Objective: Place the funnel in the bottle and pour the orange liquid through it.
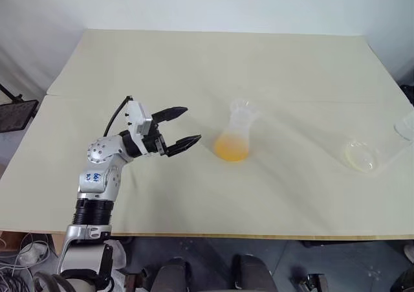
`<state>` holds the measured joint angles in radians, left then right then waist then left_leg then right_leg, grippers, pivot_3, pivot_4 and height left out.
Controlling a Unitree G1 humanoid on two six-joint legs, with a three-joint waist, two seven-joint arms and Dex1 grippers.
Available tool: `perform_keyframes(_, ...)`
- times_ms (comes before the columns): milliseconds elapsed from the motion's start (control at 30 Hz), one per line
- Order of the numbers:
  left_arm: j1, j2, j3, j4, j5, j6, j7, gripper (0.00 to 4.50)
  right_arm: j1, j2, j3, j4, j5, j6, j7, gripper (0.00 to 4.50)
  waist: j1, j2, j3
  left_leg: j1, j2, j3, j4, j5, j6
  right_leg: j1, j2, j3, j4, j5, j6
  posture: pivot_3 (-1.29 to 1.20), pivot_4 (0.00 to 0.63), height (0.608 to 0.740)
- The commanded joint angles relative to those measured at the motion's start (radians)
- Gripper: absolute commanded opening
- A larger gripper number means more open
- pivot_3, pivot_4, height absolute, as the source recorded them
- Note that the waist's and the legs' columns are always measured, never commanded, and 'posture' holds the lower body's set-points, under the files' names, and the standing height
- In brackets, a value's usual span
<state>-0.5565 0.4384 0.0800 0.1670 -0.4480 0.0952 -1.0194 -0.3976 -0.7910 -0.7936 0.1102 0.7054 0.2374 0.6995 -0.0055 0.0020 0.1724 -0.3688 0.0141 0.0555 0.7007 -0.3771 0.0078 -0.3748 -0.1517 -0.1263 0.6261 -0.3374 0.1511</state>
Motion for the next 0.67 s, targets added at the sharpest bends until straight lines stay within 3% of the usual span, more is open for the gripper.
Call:
perform_keyframes(33, -0.028, 0.027, 0.017, -0.020, -0.013, 0.009, -0.015, 4.50, -0.053, -0.059, 0.046, -0.089, 0.036, -0.003, 0.058, 4.49, 0.001, 0.000, 0.000, 0.000, 0.000, 0.000, 0.000, 0.000, 0.000, 0.000, 0.000, 0.000, 0.000, 0.000, 0.000, 0.00, 0.150, 0.740)
perform_keyframes(167, 0.006, 0.112, 0.029, -0.025, 0.020, 0.022, -0.028, 4.50, 0.015, -0.036, 0.210, -0.280, 0.098, 0.088, 0.159, 4.49, 0.000, 0.000, 0.000, 0.000, 0.001, -0.002, 0.000, 0.000, 0.000, 0.000, 0.001, -0.001, 0.000, 0.000, 0.000, 0.00, 0.150, 0.740)
perform_keyframes(333, 0.087, 0.186, 0.009, -0.039, 0.072, -0.017, -0.046, 4.50, 0.178, 0.013, 0.275, -0.393, 0.154, 0.113, 0.277, 4.49, 0.013, 0.000, 0.000, -0.001, -0.001, -0.004, 0.000, 0.000, 0.000, 0.000, 0.000, -0.002, 0.000, 0.000, 0.000, 0.00, 0.150, 0.740)
perform_keyframes(467, 0.173, 0.204, 0.019, -0.078, 0.094, -0.085, -0.038, 4.50, 0.364, -0.023, 0.381, -0.379, -0.026, -0.070, 0.519, 4.49, 0.031, -0.002, 0.001, -0.001, -0.001, -0.005, 0.000, 0.000, 0.000, 0.001, 0.000, -0.003, 0.000, 0.000, 0.000, 0.00, 0.150, 0.740)
perform_keyframes(667, 0.222, 0.189, 0.022, -0.125, 0.091, -0.110, -0.005, 4.50, 0.443, 0.007, 0.410, -0.236, -0.129, -0.229, 0.594, 4.49, 0.029, -0.002, 0.001, 0.000, 0.000, -0.003, 0.001, 0.000, 0.000, 0.002, 0.000, -0.003, -0.001, 0.000, 0.000, 0.00, 0.150, 0.740)
